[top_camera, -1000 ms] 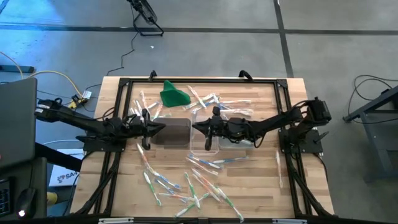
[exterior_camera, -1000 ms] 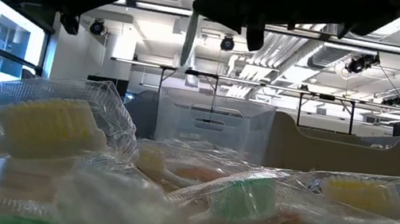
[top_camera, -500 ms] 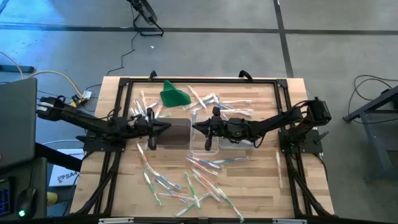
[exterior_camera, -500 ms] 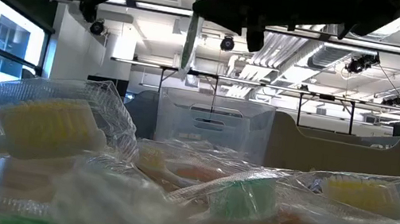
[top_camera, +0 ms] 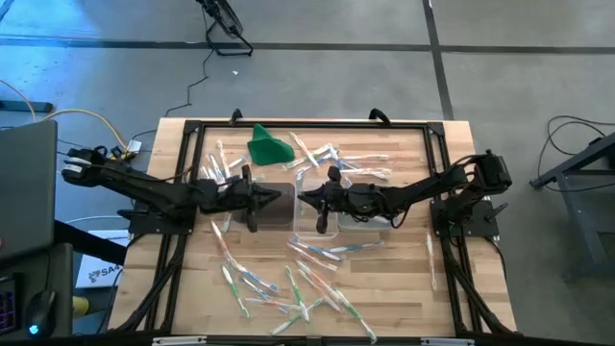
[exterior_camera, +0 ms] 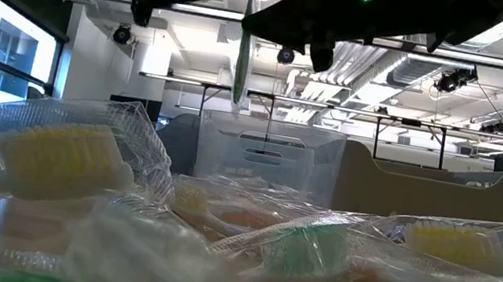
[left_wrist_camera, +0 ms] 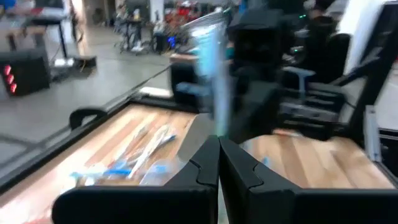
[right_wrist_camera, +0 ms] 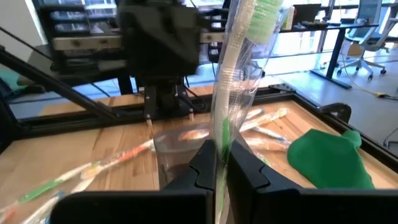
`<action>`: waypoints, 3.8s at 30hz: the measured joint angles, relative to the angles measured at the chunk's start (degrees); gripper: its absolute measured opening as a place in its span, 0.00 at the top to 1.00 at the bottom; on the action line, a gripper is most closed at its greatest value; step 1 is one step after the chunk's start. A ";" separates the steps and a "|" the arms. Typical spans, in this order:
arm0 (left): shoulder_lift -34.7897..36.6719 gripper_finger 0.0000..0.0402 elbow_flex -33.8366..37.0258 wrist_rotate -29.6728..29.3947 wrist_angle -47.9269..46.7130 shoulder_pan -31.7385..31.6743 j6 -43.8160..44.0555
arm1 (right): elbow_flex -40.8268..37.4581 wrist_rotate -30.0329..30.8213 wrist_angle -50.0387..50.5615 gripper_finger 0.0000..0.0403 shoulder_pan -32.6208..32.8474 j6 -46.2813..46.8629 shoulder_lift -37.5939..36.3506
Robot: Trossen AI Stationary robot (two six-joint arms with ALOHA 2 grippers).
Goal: Pick & Place Toothbrushes
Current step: Put the green toothbrush into the black bin
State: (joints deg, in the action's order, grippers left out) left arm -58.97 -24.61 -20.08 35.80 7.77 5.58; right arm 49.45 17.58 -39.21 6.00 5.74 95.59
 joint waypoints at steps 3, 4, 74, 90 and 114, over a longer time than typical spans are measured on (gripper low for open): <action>0.01 1.00 -0.13 5.09 -0.38 -4.35 3.23 | 0.00 0.00 0.10 0.98 0.00 0.00 0.00; 0.03 1.00 -0.13 8.15 -0.09 -5.68 3.73 | 0.00 -0.01 0.11 0.98 0.00 -0.02 0.00; -22.59 0.69 -12.34 28.70 10.87 -13.74 5.22 | -0.11 2.14 3.36 0.98 -0.37 0.02 0.02; -22.63 0.69 -13.15 28.73 5.19 -13.74 5.29 | -0.11 3.43 3.79 0.98 -0.37 -0.02 0.07; -22.61 0.97 -13.14 30.00 5.03 -13.79 4.94 | -0.11 2.92 3.55 0.99 -0.37 0.46 0.07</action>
State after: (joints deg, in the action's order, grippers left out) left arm -81.58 -37.75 9.92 40.83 -6.02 10.52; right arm 49.34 20.51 -35.66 5.63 6.20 95.66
